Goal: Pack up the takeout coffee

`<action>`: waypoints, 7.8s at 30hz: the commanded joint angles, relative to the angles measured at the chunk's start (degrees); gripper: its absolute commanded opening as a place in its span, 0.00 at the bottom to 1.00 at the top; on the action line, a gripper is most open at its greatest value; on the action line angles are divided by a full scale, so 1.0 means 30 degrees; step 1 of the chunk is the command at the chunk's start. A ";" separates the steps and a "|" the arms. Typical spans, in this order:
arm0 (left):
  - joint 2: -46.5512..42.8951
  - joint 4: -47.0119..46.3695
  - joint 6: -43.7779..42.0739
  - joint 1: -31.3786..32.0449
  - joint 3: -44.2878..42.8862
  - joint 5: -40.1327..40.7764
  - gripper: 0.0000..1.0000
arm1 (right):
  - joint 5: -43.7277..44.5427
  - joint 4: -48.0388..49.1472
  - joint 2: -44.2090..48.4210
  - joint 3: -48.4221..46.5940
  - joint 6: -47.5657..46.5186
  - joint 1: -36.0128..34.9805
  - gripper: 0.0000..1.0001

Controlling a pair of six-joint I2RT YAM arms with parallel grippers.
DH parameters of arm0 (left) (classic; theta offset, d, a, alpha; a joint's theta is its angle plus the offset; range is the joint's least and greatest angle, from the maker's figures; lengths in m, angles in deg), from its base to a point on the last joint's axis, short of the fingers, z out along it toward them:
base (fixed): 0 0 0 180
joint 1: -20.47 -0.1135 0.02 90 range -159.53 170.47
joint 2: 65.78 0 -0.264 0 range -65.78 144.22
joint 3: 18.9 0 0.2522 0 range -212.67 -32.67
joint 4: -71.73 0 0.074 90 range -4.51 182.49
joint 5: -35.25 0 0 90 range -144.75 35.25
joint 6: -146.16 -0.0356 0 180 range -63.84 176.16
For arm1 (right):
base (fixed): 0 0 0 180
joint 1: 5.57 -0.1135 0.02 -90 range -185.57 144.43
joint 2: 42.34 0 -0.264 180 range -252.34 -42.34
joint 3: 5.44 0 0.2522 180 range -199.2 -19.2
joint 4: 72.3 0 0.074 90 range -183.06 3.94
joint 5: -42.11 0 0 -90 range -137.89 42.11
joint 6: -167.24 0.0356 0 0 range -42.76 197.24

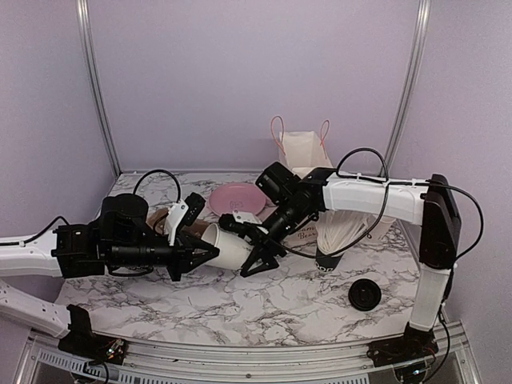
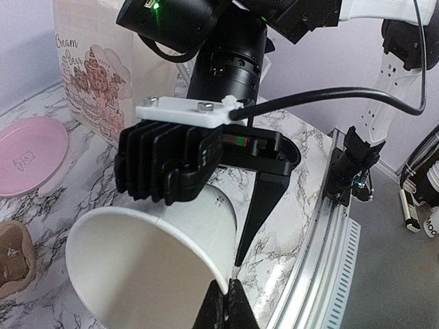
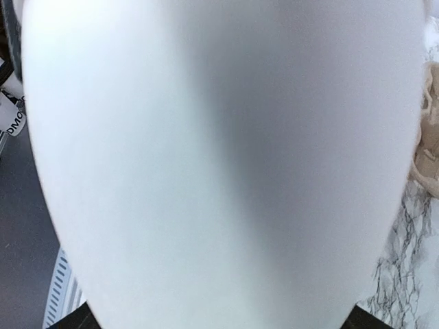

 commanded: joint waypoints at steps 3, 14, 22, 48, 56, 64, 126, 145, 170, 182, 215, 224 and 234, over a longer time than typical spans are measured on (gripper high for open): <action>-0.1044 0.5887 -0.0527 0.0001 -0.2590 0.0742 0.00 | 0.0855 -0.2957 0.2402 -0.1929 -0.1548 0.0384 0.83; 0.5389 1.2270 -0.3763 0.0176 -0.8342 0.1052 0.00 | 0.2741 -0.0721 0.9302 0.1904 0.0111 0.3930 0.84; 0.9505 1.4633 -0.5436 0.0443 -1.1427 0.3494 0.00 | 0.0496 0.0716 1.3007 0.5681 0.0385 0.8358 0.82; 1.5929 1.6003 -0.6485 0.2907 -1.5845 0.4151 0.00 | 0.6113 -0.6438 1.7997 1.3098 -0.6506 0.8478 0.60; 1.6646 1.7045 -0.6316 0.3617 -1.7493 0.5766 0.51 | 0.9713 -0.7035 1.8464 1.6361 -0.7671 0.7613 0.52; 1.4828 1.6784 -0.5625 0.3697 -1.8186 0.6158 0.57 | 1.1854 -0.6742 1.7765 1.7055 -0.8429 0.6749 0.52; 0.8048 0.6655 -1.0155 0.3238 -1.1213 0.8820 0.77 | -0.0028 -0.9644 1.2846 0.7381 -0.6630 0.6070 0.03; 0.5703 -1.3401 -1.2288 0.2708 -0.4557 0.3361 0.95 | -0.7972 -0.3562 0.9739 -0.0178 -0.2721 0.5342 0.07; 0.9109 -1.5837 -0.8834 0.1119 -0.5963 -0.0405 0.85 | -0.7512 -0.4187 0.9625 -0.0471 -0.3107 0.4501 0.10; 0.9352 -1.5576 -0.8275 0.0942 -0.6241 -0.0741 0.72 | -0.6799 -0.3922 0.9820 -0.0012 -0.2988 0.4500 0.16; 0.9620 1.6915 -0.6966 0.0943 -1.4815 0.2876 0.69 | -0.0370 0.5593 0.9354 1.0647 0.0138 0.3671 0.61; 1.2106 1.7680 -0.7802 0.0943 -1.6317 0.2857 0.71 | 0.0134 0.6564 0.9303 1.1579 0.0136 0.3669 0.59; 1.3386 1.8132 -0.7882 0.0913 -1.6975 0.3168 0.71 | 0.0410 0.6495 0.9273 1.1731 -0.0291 0.3678 0.59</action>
